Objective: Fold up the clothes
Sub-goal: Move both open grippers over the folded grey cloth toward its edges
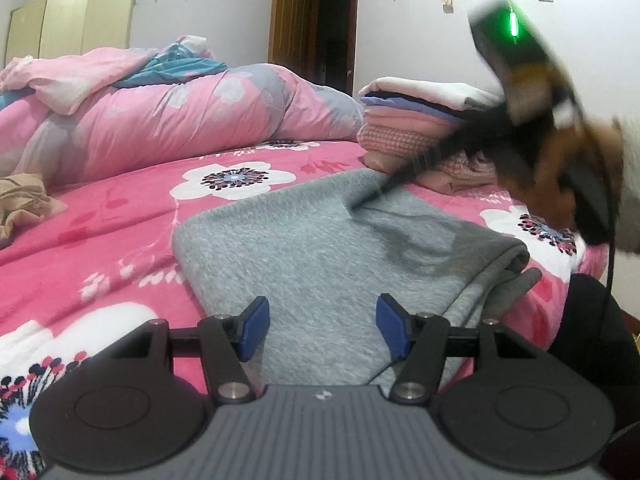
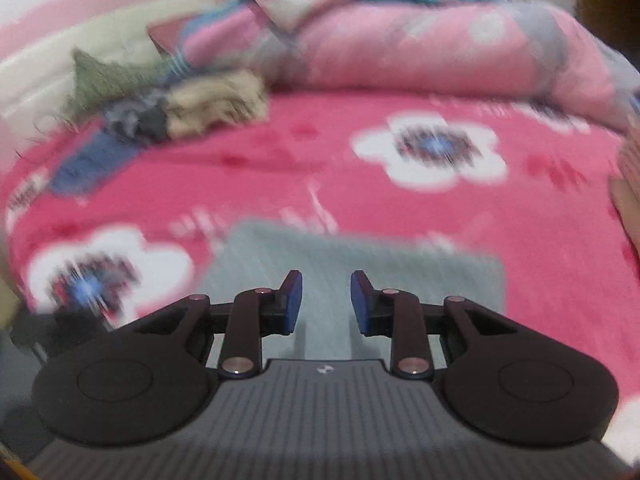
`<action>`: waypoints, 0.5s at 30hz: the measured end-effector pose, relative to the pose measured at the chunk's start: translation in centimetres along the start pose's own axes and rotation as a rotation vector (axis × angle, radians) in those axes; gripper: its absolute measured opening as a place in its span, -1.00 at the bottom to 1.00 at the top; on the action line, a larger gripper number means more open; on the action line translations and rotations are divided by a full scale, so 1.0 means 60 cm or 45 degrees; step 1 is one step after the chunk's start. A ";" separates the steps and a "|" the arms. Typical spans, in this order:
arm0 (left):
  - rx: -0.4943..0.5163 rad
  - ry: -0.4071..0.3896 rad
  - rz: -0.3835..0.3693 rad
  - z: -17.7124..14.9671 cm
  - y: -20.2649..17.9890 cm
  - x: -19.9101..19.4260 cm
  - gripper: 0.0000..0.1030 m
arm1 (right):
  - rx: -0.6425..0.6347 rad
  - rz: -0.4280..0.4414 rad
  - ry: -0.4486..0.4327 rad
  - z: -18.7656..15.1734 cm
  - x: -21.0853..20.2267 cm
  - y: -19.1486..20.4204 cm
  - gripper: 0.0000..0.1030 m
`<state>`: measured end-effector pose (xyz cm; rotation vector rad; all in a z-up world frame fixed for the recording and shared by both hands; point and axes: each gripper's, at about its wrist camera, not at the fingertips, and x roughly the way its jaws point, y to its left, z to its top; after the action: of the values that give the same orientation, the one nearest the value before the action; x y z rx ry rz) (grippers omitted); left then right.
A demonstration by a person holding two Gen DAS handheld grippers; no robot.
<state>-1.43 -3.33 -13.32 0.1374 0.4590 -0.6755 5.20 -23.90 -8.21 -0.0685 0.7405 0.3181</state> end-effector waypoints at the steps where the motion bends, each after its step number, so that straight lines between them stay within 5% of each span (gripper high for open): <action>1: 0.005 0.004 0.005 0.001 -0.002 0.000 0.18 | -0.012 -0.032 0.031 -0.020 0.012 -0.006 -0.51; 11: 0.056 0.021 0.058 0.005 -0.014 -0.006 0.19 | 0.056 0.058 -0.224 -0.081 -0.123 -0.027 -0.50; 15: 0.042 0.031 0.064 0.006 -0.015 -0.005 0.21 | 0.028 0.146 -0.161 -0.143 -0.125 -0.021 -0.45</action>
<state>-2.06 -3.95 -12.88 0.1877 0.4662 -0.6330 -5.22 -28.55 -9.54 0.0150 0.6237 0.4193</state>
